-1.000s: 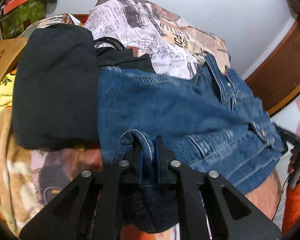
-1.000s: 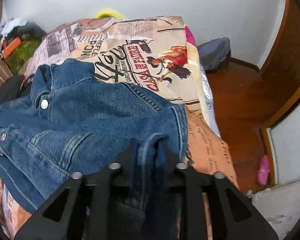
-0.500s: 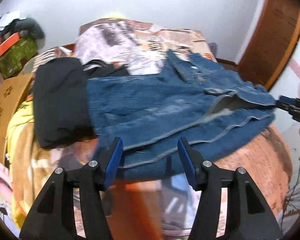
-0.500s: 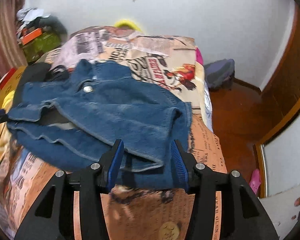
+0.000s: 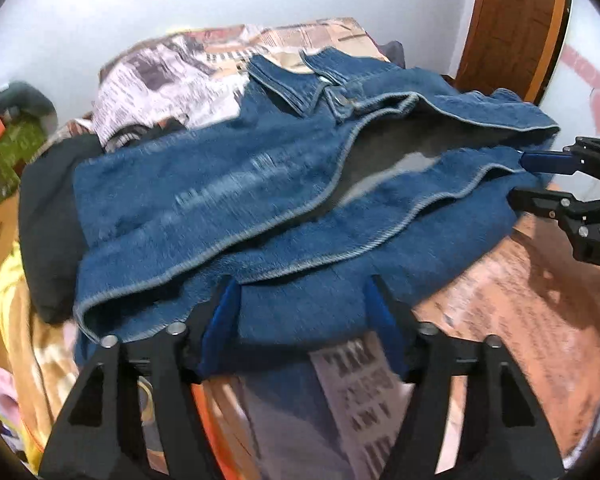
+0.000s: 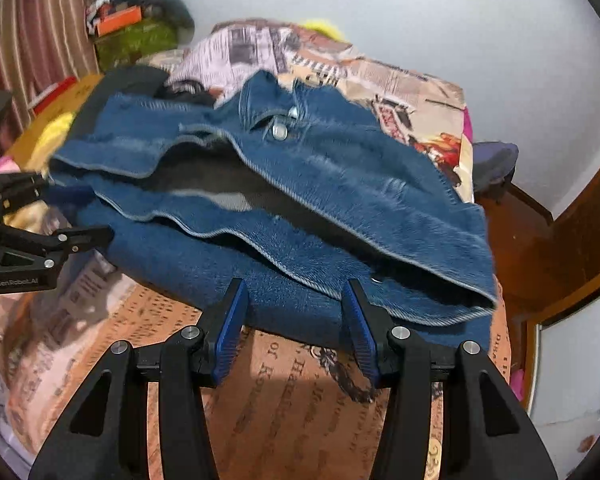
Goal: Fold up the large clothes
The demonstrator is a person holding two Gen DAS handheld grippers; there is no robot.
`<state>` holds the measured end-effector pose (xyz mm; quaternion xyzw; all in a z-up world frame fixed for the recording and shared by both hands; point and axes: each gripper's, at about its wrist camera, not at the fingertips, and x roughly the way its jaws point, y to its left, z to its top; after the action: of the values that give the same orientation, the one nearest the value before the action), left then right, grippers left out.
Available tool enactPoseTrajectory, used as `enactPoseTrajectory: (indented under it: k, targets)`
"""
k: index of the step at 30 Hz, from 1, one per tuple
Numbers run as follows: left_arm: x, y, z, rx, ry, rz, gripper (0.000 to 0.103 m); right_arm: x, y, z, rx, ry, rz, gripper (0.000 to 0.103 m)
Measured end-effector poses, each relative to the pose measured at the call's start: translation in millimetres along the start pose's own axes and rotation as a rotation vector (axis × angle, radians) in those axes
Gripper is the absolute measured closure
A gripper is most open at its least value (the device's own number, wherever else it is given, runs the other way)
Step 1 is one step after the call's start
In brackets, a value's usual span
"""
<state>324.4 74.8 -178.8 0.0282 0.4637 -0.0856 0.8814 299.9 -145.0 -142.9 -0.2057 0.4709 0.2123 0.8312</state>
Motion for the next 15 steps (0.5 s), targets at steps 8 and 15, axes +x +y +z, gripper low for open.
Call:
enactPoseTrajectory:
  k: [8,15]
  targets:
    - [41,61,43,0.008,-0.005,0.281,0.029,26,-12,32,-0.092,0.011,-0.106,0.044]
    - [38,114,98,-0.132,-0.047,0.145,0.032,46,-63,84,0.031,-0.017,-0.184,0.043]
